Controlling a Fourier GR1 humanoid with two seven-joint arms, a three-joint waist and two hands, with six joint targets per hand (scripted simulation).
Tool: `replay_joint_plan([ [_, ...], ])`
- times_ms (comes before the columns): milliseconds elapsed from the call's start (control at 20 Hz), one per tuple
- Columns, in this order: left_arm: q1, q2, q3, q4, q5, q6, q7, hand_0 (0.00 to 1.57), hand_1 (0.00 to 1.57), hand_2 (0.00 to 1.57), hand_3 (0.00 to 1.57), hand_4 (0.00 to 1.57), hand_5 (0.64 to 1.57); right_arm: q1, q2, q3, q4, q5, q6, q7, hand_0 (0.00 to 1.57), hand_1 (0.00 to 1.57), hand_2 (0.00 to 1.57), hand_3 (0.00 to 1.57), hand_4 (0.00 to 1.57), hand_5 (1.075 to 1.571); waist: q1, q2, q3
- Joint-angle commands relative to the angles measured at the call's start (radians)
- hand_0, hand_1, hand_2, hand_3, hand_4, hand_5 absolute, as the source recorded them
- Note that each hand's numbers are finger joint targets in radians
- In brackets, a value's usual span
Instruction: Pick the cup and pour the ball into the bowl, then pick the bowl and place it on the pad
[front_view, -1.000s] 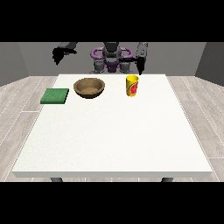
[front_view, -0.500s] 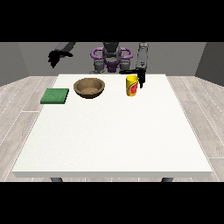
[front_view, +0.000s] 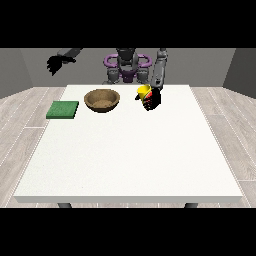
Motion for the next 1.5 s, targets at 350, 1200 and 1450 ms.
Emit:
replay_joint_plan([
  [350, -0.137, 0.046, -0.139, 0.084, -0.276, 0.277, 0.291, 1.33, 1.33, 1.57, 1.57, 1.21, 1.559, -0.009, -0.059, -0.017, 0.089, -0.054, 0.027, 0.155, 0.00, 0.00, 0.00, 0.00, 0.42, 1.571, 0.006, -0.202, 0.0020],
  [1200, -0.508, 0.040, -0.545, 0.364, -1.003, 0.203, 1.083, 0.91, 0.91, 1.57, 1.25, 1.05, 1.569, -0.119, -0.079, -0.043, 0.250, -0.002, -0.089, 0.223, 0.00, 0.00, 0.00, 0.00, 0.64, 1.565, 0.118, -0.318, 0.0010],
  [1450, -0.537, -0.021, -0.653, 0.283, -1.077, 0.077, 1.270, 0.77, 0.77, 1.57, 1.21, 1.05, 1.568, -0.151, -0.115, -0.061, 0.341, -0.001, -0.043, 0.186, 0.00, 0.00, 0.00, 0.00, 0.65, 1.564, 0.115, -0.313, 0.0010],
])
